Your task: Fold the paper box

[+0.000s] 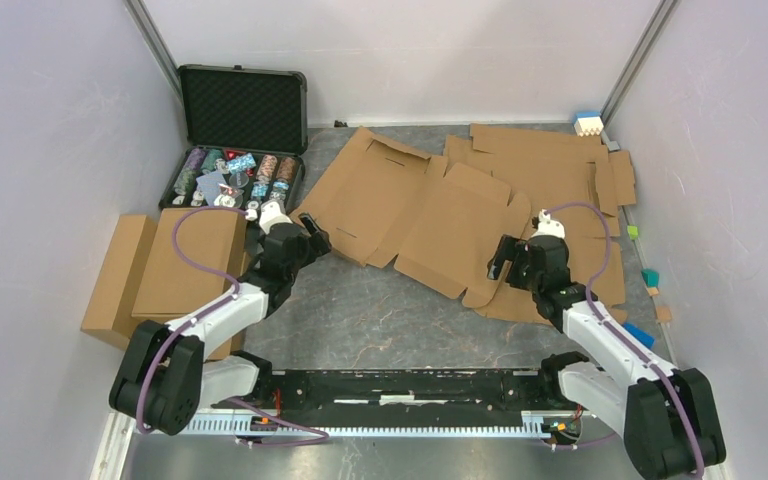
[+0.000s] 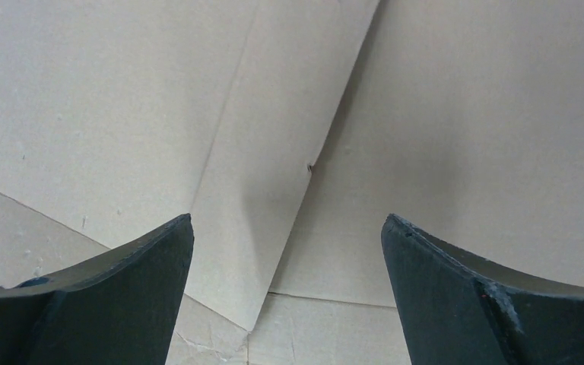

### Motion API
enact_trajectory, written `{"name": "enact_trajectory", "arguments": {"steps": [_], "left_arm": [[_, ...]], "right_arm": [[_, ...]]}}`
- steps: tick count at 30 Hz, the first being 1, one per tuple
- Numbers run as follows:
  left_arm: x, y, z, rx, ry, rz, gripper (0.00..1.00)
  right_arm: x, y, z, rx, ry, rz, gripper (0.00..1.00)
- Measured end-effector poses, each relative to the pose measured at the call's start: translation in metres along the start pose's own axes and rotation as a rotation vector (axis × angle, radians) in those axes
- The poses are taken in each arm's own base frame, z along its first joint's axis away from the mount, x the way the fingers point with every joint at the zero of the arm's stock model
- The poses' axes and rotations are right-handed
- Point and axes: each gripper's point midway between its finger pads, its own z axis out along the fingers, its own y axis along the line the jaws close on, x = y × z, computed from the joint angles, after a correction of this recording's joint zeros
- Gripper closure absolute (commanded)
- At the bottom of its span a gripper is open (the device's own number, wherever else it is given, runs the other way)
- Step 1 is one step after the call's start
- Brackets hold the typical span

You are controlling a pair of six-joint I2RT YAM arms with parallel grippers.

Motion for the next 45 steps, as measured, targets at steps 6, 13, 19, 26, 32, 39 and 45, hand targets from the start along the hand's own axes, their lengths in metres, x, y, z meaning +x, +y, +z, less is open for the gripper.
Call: {"name": "enact_trajectory", "arguments": {"steps": [6, 13, 19, 26, 32, 39, 45], "left_arm": [[0.003, -0.006, 0.004, 0.015, 0.027, 0.004, 0.23], [0.008, -0.012, 0.007, 0.034, 0.06, 0.008, 0.31], [0.016, -0.012, 0.01, 0.037, 0.095, 0.014, 0.47], [0.019, -0.014, 0.01, 0.047, 0.114, 0.017, 0.74], [0.02, -0.015, 0.01, 0.052, 0.119, 0.017, 0.95], [0.022, -0.018, 0.009, 0.068, 0.129, 0.016, 0.98], [0.023, -0.024, 0.008, 0.1, 0.139, 0.012, 0.98]], "right_arm": [[0.021, 0.002, 0.01, -0.072, 0.076, 0.107, 0.05], [0.023, 0.03, 0.015, -0.251, 0.101, 0.169, 0.18], [0.025, 0.043, 0.012, -0.325, 0.123, 0.176, 0.37], [0.02, 0.052, 0.008, -0.378, 0.121, 0.172, 0.48], [0.013, 0.06, 0.006, -0.422, 0.1, 0.173, 0.47], [-0.005, 0.072, -0.002, -0.488, 0.038, 0.173, 0.32], [-0.01, 0.077, -0.004, -0.513, 0.022, 0.173, 0.33]]}}
